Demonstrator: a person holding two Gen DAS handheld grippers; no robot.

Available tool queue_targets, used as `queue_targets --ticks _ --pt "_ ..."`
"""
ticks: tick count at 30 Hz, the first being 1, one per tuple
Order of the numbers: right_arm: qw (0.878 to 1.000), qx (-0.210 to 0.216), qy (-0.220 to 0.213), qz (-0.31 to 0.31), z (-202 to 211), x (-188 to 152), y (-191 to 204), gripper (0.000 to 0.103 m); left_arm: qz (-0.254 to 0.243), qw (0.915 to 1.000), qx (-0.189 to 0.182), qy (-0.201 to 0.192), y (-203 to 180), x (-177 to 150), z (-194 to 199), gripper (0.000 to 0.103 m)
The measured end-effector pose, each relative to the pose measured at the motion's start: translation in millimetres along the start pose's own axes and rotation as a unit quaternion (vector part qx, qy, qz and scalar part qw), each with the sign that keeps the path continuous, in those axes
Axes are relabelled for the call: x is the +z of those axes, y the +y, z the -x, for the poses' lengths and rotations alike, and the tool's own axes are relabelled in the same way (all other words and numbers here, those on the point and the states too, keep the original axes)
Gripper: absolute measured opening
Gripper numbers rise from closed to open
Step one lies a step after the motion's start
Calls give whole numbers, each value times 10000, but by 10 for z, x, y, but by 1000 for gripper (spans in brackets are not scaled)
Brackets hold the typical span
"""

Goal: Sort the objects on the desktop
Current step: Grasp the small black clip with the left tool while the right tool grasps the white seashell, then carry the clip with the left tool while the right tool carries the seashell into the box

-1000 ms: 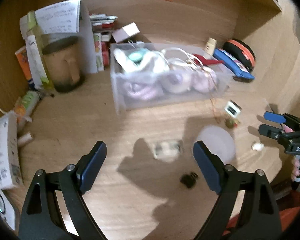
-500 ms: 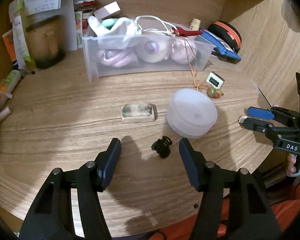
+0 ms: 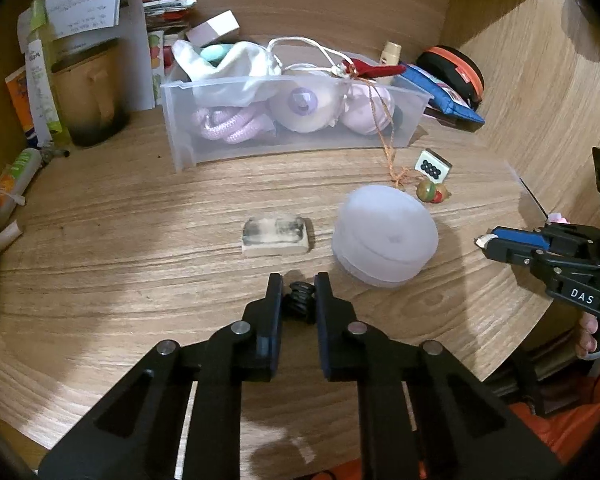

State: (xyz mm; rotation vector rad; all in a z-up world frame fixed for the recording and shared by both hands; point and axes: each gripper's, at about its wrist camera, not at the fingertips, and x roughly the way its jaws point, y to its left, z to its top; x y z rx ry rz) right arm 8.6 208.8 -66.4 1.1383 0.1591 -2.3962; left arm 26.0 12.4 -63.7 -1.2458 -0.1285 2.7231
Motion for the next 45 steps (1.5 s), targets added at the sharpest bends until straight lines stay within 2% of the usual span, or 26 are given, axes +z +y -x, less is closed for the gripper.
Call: queue_targets --ticks 10,22,30,38,45 --pt "9991 160 -376 -69 149 256 -22 16 -2 9994 54 -331 46 180 144 14" --pt "9954 218 -906 211 273 810 -15 16 -58 9958 217 -890 103 618 285 14" --pt "9934 265 -1068 307 231 1102 -69 16 -191 9925 246 -1183 133 903 333 14" --pt "9939 281 -1020 316 58 1298 -147 16 -252 9925 72 -1192 151 1169 162 14" --pt "9948 308 -927 276 -115 1415 -256 16 -365 9943 -126 -995 91 1355 -136 14"
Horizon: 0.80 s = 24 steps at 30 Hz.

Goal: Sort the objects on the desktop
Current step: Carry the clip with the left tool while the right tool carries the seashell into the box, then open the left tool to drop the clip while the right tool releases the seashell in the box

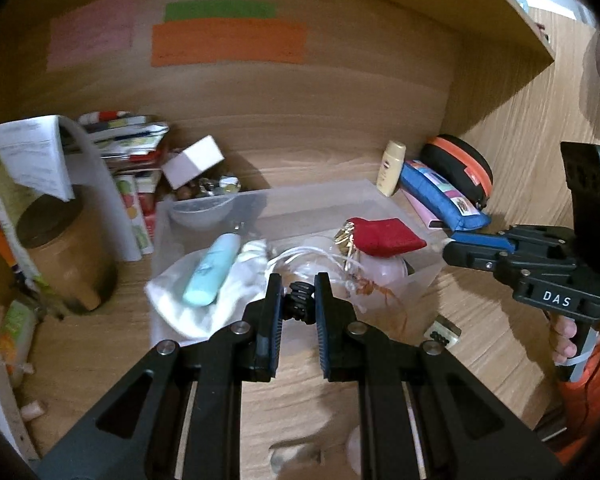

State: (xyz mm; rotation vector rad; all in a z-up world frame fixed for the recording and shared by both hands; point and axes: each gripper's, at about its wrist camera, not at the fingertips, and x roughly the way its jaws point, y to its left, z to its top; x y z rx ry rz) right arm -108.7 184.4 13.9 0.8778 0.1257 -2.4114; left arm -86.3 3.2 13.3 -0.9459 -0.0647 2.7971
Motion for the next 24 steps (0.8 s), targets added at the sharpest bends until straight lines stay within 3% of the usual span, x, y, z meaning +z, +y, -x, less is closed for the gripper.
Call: queue_targets --ticks 11,24 --pt "9997 70 179 -182 -277 5 -209 16 -100 9992 -116 380 -99 47 -385 14" --pt "9997 -132 207 56 -347 -2 -156 19 -111 9985 -101 524 -138 28 -421 15"
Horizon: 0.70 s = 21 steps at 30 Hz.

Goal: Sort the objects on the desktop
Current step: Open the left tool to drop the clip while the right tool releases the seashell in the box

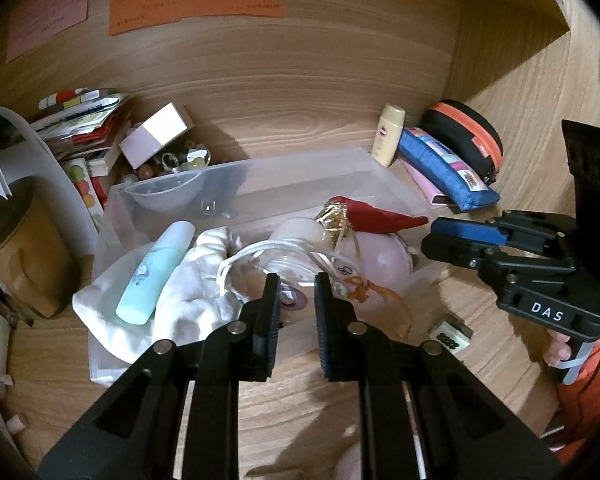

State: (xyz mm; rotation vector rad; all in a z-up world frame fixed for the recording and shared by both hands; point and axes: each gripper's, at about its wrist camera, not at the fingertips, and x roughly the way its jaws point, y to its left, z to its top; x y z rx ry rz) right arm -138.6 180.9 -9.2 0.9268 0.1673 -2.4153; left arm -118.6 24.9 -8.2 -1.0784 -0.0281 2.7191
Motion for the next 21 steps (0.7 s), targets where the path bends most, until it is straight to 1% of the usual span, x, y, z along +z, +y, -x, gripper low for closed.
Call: queue_targets --ticks 3,5,7,10,11,12,14,19,21 --pt "10000 4 -52 13 52 8 20 19 2 10000 -6 -61 -12 -12 84 17" --pt "9999 -51 -109 43 99 14 40 19 -4 9999 -2 -128 -24 -20 148 25" --pt "9998 -73 -149 55 144 20 57 20 -29 9997 14 -231 -40 -30 226 28" --pt "9997 -137 -187 63 213 11 81 22 -56 9994 8 -341 -65 -39 334 29" --pt "9997 -158 -204 55 240 5 86 26 -63 9993 6 -371 -67 -43 367 31" --pt "9996 -180 -217 46 262 -1 89 32 -71 9992 17 -406 -71 -48 402 32" --pt "9994 -235 -268 25 320 -16 99 39 -70 9989 33 -466 -68 -57 458 43" --pt "9987 -354 -364 27 468 -67 113 47 -39 9983 101 -581 -29 -114 585 57" --pt "9986 -400 -356 13 504 -93 111 52 -2 9981 151 -601 -4 -149 617 61"
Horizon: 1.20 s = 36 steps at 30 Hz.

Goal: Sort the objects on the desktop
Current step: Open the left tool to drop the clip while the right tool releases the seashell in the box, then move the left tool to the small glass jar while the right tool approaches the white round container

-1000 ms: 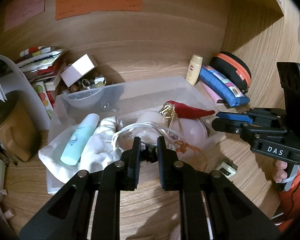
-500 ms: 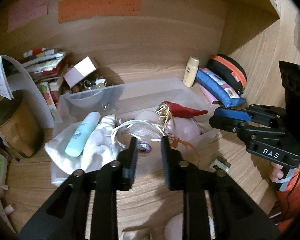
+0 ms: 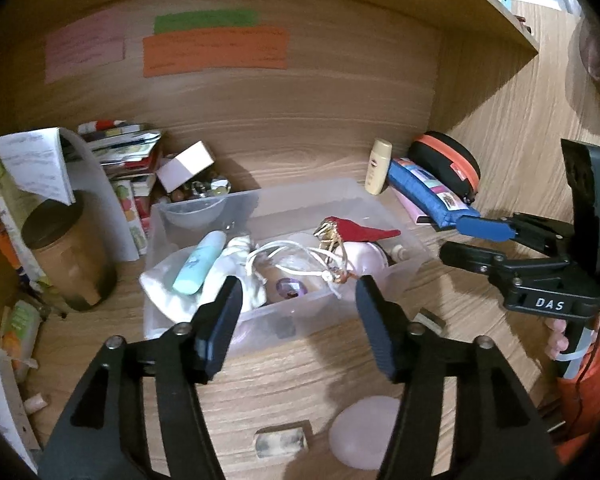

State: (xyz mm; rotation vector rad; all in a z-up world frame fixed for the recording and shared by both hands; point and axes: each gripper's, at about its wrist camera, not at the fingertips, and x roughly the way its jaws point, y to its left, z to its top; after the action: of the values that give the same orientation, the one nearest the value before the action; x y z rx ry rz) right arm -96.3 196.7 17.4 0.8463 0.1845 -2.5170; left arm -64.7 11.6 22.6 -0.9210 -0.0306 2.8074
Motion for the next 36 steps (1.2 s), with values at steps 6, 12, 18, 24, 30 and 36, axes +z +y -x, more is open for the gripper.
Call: queue_targets --ticks 6,12,18,24,30,36 --pt "9999 -120 0 -88 78 -86 -24 61 118 9998 123 65 76 -115 72 69" --pt "9998 -112 108 -124 99 -162 12 61 251 9992 232 209 178 -263 104 73" --pt "9993 62 284 -244 69 -253 56 61 427 9975 315 461 301 -451 82 73" --pt "9971 386 539 -369 31 -415 206 61 540 9945 393 807 392 -704 31 73" --pt "9952 691 675 -122 28 -531 529 61 639 9913 370 1090 433 -928 3 73" --pt "9902 1017 950 99 -111 -649 834 61 678 9899 303 1205 435 -1084 39 73"
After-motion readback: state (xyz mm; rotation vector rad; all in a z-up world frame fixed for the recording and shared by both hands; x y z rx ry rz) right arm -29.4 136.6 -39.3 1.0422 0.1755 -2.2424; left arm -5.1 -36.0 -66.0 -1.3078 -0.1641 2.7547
